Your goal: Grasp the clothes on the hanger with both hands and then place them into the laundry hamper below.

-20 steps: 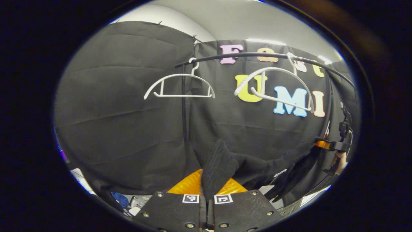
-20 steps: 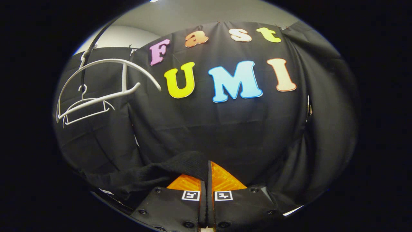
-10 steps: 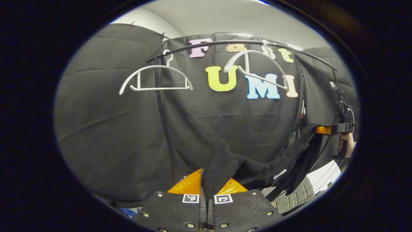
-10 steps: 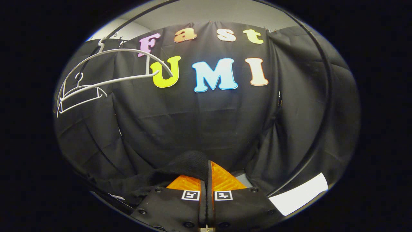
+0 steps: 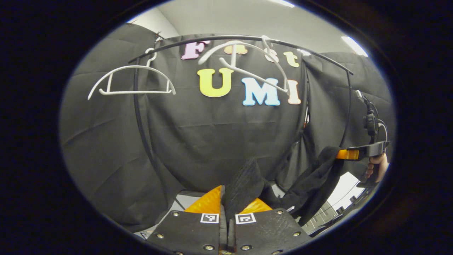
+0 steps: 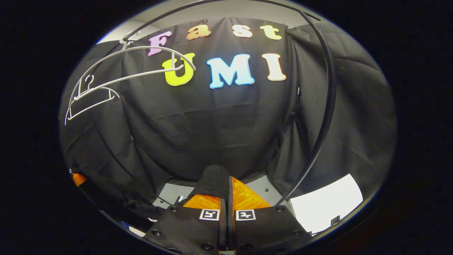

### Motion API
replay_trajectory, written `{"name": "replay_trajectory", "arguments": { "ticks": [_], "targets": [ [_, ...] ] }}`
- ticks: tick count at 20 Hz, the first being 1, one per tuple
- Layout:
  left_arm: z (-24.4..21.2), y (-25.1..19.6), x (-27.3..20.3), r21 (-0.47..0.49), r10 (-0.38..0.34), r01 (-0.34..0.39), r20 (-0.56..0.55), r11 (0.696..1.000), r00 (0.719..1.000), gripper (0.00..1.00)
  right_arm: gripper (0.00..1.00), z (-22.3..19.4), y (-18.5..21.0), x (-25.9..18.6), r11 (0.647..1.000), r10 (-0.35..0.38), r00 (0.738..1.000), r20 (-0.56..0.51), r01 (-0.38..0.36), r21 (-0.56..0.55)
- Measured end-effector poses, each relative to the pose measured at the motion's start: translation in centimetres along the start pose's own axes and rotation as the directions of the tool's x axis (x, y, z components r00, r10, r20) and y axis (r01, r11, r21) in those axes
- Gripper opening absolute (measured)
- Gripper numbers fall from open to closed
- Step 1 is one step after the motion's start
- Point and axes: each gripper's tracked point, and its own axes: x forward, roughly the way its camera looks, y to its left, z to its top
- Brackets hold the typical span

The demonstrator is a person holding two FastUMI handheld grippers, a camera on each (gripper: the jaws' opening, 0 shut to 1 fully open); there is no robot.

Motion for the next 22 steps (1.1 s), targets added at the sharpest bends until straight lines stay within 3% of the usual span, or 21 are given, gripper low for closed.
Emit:
{"name": "replay_trajectory", "arguments": {
  "ticks": [7,13,22],
  "targets": [
    [-0.9,-3.6,1.7,-0.011,-0.028,0.027,-0.039,1.000,0.999,0.03,0.02,-2.8,1.3,1.5,0.996,0.078,0.994,-0.072,-0.074,0.052],
    [-2.8,-6.4,4.4,-0.087,-0.048,0.041,-0.082,0.995,0.995,0.04,0.02,-6.1,3.0,2.6,0.986,0.137,0.976,-0.172,-0.118,0.120],
    [-9.5,-6.2,8.3,-0.104,-0.045,0.023,-0.214,0.994,0.976,0.03,0.02,-12.2,3.6,5.4,0.984,0.137,0.946,-0.292,-0.097,0.148]
  ]
}}
